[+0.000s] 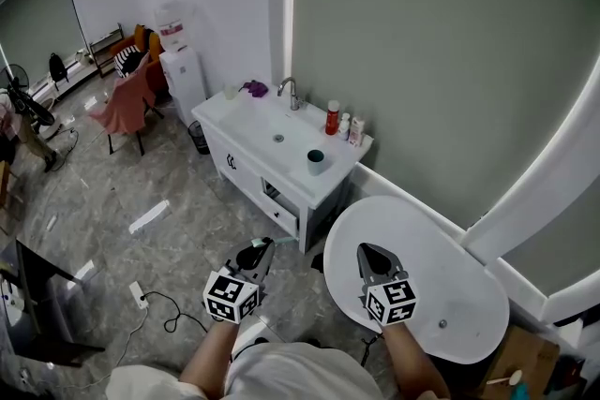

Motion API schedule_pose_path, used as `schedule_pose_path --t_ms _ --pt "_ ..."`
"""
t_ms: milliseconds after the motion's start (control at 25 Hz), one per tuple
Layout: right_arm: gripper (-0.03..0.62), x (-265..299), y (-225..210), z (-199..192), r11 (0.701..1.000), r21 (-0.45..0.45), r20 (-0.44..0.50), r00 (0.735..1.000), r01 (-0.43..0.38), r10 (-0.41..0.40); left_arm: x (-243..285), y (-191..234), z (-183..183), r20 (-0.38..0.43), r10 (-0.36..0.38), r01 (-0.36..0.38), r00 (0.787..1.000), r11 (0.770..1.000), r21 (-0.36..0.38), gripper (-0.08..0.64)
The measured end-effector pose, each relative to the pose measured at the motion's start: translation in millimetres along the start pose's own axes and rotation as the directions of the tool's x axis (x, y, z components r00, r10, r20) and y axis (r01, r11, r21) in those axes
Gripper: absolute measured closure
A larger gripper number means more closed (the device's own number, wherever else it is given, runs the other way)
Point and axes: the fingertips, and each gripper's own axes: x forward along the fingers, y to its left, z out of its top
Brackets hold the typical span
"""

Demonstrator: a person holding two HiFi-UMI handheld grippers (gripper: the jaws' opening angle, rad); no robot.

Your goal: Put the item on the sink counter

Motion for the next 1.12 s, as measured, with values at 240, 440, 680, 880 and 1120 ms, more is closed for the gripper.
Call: schedule_pose_path --t_ms 240,440,680,880,1120 --pt "0.581 -2 -14 -9 0.999 -0.003 -0.016 0.999 -0.033 0.033 10 -7 0 -0.001 0.031 -0.031 1.000 0.999 -0.007 0.531" --pt "0.581 2 -19 -12 0.998 -0.007 -0.031 0.998 -0.055 0.055 14 -7 1 0.004 0.052 -0.052 0.999 0.999 -0.014 0.531" --pt "0.581 21 -22 -8 0.998 -0.006 -0.028 0.998 -0.057 0.057 29 6 0 0.005 0.042 -0.041 0.999 0.999 -0.019 0.531" --pt "0.581 49 -24 -3 0.999 -0.002 -0.031 0.999 -0.036 0.036 46 28 5 0.006 0.004 -0.004 1.000 1.000 -0.008 0.531" --pt "0.581 92 -16 0 1.000 0.003 -0.043 0.999 -0.006 0.007 64 67 7 -0.006 -0.043 0.043 0.999 0.999 0.004 0.531"
